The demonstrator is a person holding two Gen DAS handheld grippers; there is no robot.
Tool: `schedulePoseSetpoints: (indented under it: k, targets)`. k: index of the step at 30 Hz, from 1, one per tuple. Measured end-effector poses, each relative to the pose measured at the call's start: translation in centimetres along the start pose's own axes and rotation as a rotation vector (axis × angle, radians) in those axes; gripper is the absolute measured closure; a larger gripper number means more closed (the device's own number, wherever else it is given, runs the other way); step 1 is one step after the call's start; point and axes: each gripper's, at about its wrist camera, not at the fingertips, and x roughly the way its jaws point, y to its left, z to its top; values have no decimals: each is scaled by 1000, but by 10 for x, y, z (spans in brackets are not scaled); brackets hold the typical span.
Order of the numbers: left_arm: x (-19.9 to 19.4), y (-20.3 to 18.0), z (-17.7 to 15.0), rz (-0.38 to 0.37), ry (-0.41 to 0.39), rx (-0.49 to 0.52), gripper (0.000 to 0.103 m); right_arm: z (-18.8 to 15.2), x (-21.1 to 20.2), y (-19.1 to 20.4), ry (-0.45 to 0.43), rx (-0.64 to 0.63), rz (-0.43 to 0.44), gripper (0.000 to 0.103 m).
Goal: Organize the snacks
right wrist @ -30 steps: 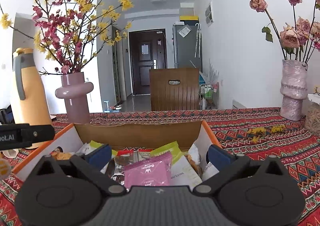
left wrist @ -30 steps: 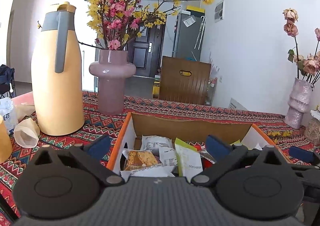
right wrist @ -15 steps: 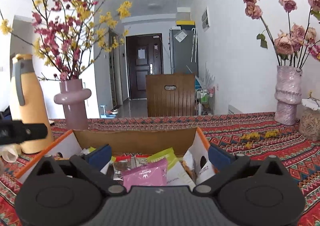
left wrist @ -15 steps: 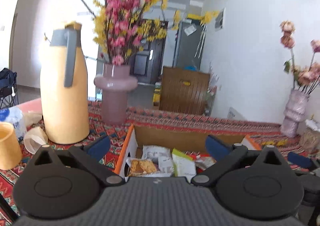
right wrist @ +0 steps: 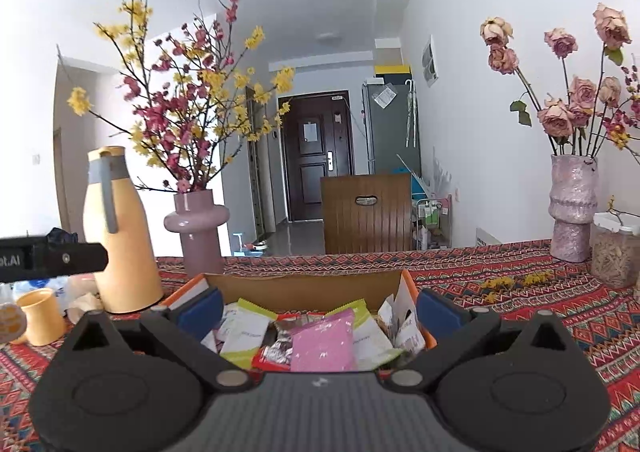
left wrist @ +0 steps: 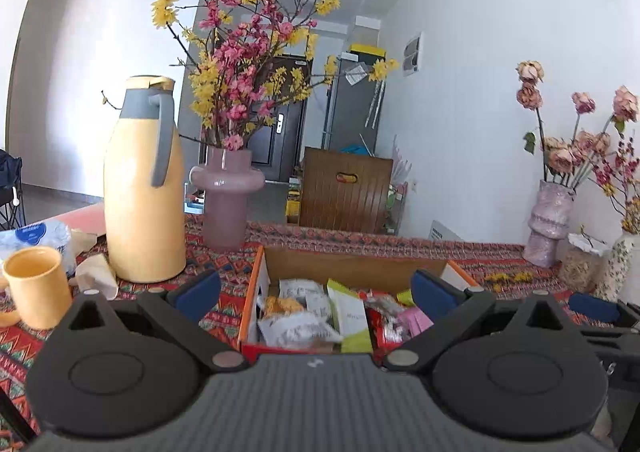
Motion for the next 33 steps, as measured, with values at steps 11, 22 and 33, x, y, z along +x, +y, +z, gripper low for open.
schedulePoseSetpoints:
  k: [11, 22, 33]
  targets:
    - [-32, 3, -36, -24, 74, 27, 0, -25, -42, -1, 75, 2, -4, 0]
    - [-48, 14, -62, -44, 157, 24, 0, -51, -64, 1, 162, 0, -1, 0]
    - [-49, 17, -79, -36, 222, 26, 0, -76, -67, 0, 251, 8, -6, 0]
